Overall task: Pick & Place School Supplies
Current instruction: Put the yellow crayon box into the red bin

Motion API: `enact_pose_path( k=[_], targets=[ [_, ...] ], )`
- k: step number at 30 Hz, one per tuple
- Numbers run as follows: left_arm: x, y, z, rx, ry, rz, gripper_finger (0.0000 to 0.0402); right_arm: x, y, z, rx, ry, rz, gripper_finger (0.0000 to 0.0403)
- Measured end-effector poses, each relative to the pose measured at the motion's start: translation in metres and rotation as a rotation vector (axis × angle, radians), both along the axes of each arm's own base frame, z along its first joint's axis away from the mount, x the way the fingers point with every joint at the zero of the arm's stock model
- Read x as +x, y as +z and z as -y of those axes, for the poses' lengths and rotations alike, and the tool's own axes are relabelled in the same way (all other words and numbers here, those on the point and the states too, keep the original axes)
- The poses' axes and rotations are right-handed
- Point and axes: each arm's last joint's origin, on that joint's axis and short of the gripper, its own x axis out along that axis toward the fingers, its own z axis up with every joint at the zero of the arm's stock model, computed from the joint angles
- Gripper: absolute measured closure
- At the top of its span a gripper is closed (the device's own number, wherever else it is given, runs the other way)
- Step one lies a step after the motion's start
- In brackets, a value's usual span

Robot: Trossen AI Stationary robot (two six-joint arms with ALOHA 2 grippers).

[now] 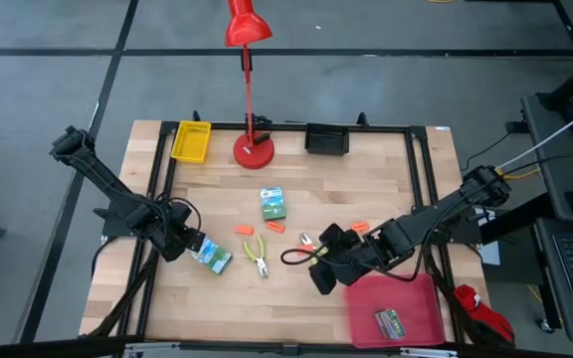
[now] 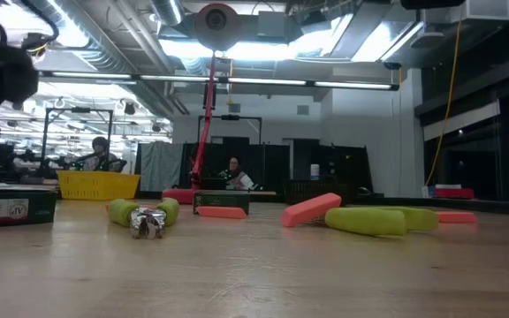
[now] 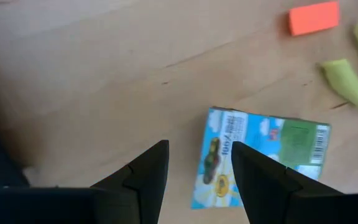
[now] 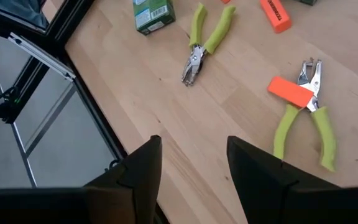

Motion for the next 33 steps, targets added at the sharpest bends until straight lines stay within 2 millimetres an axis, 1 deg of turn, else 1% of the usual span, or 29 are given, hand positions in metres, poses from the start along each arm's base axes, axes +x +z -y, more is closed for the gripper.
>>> enact_pose_path(
  k=[3, 6, 11, 14, 17, 24, 25, 28, 30, 33],
  targets=[
    [-0.002, -0.016, -0.001, -0.048, -0.029, 0.039, 0.0229, 0.000, 0.000, 0.000, -0.001, -0.001, 0.000, 0.0219],
    [-0.005, -0.027, -0.004, -0.086, -0.027, 0.106, 0.0229, 0.000, 0.001, 0.000, 0.001, -0.003, 0.002, 0.0219],
    [-0.008, -0.039, -0.007, -0.124, -0.039, 0.184, 0.0230, -0.003, 0.006, 0.002, 0.012, -0.009, 0.020, 0.0219],
    [-0.009, -0.044, -0.008, -0.143, -0.041, 0.212, 0.0245, -0.005, 0.010, 0.003, 0.017, -0.008, 0.029, 0.0219],
    [-0.008, -0.043, -0.008, -0.136, -0.040, 0.226, 0.0277, -0.006, 0.011, 0.004, 0.014, -0.007, 0.026, 0.0219],
    [-0.004, -0.040, -0.006, -0.111, -0.060, 0.307, 0.0383, -0.006, 0.010, 0.004, 0.018, -0.003, 0.023, 0.0219],
    [-0.003, -0.038, -0.006, -0.111, -0.061, 0.332, 0.0392, -0.006, 0.010, 0.004, 0.018, -0.003, 0.023, 0.0219],
    [0.004, -0.032, -0.002, -0.103, -0.065, 0.445, 0.0397, -0.006, 0.010, 0.004, 0.019, -0.002, 0.024, 0.0219],
    [0.010, -0.024, 0.001, -0.097, -0.068, 0.555, 0.0398, -0.004, 0.011, 0.004, 0.022, -0.005, 0.040, 0.0219],
    [0.019, -0.009, 0.005, -0.084, -0.093, 0.726, 0.0398, 0.004, 0.016, 0.008, 0.023, -0.007, 0.109, 0.0219]
  ],
)
